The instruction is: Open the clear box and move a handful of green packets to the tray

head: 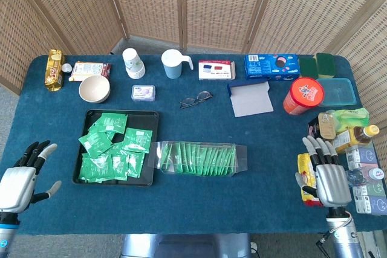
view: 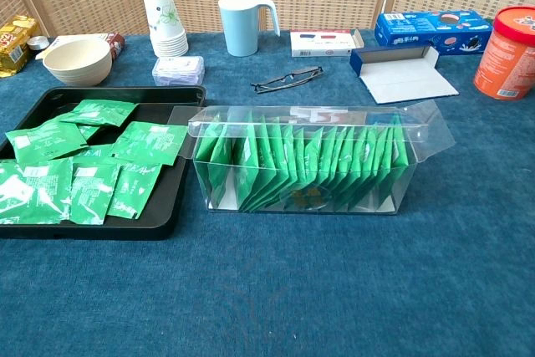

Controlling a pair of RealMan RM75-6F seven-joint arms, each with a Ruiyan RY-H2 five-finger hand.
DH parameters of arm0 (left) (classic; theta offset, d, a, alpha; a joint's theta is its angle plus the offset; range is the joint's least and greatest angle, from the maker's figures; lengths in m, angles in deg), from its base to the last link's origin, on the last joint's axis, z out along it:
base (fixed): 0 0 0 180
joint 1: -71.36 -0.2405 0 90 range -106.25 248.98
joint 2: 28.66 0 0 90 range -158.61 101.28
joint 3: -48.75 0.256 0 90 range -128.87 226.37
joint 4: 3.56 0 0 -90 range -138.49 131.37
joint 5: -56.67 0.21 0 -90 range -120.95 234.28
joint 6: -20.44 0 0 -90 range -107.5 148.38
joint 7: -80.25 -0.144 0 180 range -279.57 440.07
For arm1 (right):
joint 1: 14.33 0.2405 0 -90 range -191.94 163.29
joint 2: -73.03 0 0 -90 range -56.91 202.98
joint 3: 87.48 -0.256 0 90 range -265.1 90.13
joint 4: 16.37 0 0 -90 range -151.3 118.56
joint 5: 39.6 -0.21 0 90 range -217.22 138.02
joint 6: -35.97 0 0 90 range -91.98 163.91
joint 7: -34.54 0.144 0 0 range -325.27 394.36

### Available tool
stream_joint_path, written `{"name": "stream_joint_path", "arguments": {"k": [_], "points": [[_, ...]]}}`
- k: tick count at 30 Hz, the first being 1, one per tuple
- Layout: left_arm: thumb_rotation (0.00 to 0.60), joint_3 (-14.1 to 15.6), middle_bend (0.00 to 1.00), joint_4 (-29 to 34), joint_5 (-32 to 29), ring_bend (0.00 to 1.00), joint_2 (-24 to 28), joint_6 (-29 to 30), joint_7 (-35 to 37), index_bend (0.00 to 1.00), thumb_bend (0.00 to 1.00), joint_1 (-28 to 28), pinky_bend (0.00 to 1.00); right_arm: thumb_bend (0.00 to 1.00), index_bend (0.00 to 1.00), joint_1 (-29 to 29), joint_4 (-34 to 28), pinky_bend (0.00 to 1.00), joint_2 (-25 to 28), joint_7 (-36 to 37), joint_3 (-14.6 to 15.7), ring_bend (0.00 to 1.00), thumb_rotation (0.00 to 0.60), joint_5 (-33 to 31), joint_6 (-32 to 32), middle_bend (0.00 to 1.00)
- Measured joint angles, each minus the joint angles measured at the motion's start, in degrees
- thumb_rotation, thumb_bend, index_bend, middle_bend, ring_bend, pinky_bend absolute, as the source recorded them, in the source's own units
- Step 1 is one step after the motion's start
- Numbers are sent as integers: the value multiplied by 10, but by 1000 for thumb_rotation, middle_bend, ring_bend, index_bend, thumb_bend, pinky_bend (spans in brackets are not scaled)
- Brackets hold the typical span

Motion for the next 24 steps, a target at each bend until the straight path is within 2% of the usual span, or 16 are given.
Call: {"name": "stream_joint_path", "arguments": {"k": [15, 24], "points": [[600, -3, 94, 1, 13, 4, 4, -7, 4, 121, 216, 11, 230, 346, 0, -5, -2, 48, 2, 0, 2, 0, 600, -1, 7, 21], [600, -17, 94, 7, 52, 4, 25, -66, 24, 107, 189, 71, 229, 347, 0, -13, -1, 48, 0, 7, 5, 0, 600, -2, 16, 21]]}}
